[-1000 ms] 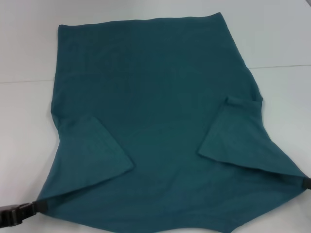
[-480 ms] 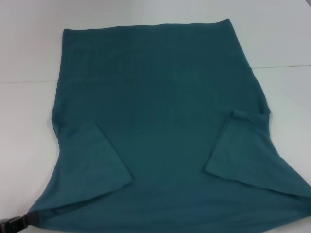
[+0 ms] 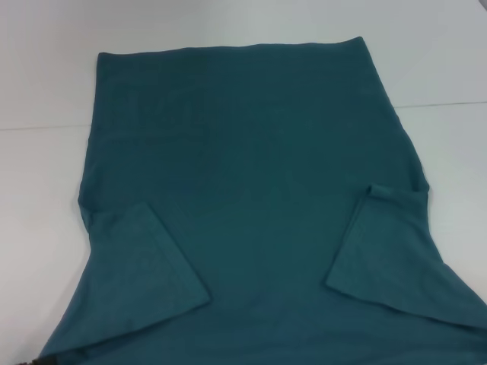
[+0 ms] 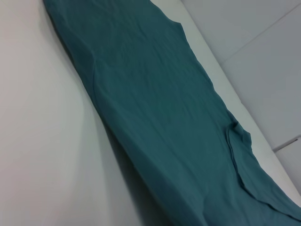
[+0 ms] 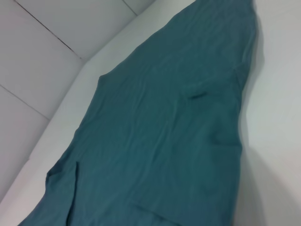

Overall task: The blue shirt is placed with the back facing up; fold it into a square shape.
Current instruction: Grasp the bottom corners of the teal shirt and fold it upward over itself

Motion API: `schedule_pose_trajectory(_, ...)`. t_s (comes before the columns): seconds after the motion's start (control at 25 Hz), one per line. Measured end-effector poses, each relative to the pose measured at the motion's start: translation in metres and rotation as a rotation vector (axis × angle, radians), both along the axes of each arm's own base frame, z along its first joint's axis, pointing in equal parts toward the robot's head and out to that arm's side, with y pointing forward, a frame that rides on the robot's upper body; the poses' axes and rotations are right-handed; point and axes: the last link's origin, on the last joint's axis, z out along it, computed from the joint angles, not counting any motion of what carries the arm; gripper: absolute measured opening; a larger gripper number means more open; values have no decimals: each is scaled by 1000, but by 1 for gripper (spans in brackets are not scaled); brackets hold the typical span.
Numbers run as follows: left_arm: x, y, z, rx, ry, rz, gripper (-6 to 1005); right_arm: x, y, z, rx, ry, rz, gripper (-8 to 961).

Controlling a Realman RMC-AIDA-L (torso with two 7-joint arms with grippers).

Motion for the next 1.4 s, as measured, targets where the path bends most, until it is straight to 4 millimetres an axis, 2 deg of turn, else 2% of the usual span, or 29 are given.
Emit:
schedule_pose_trajectory(0.36, -3, -6, 9, 16, -1, 5, 13, 2, -5, 2, 24, 15, -16, 20)
schedule_pose_trajectory(0.48, 0, 5, 15, 35, 4, -16, 12, 1, 2, 4, 50, 15, -12, 20)
schedule_pose_trajectory(0.64, 10, 36, 18, 58, 18, -59, 13, -4, 21, 9, 97, 22, 6, 20)
schedule_pose_trajectory(0.8, 25, 74, 17, 81, 16, -97, 13, -10, 53, 12, 123, 14, 30, 20)
schedule_pose_trajectory(1.04, 54, 146, 19, 193, 57, -121, 12, -31, 128, 13, 159, -28, 59, 20)
schedule_pose_trajectory(1.24, 73, 191, 23, 310, 95, -106, 12, -50, 187, 12, 206, -103, 67, 20)
schedule_pose_trajectory(1.28, 80, 207, 24, 365, 123, -103, 12, -54, 198, 12, 217, -123, 64, 20)
schedule_pose_trajectory(1.32, 80, 207, 24, 365, 123, -103, 13, -57, 209, 10, 229, -144, 59, 20)
schedule_pose_trajectory(1.4, 87, 219, 20, 398, 148, -115, 13, -65, 227, 7, 248, -175, 53, 21)
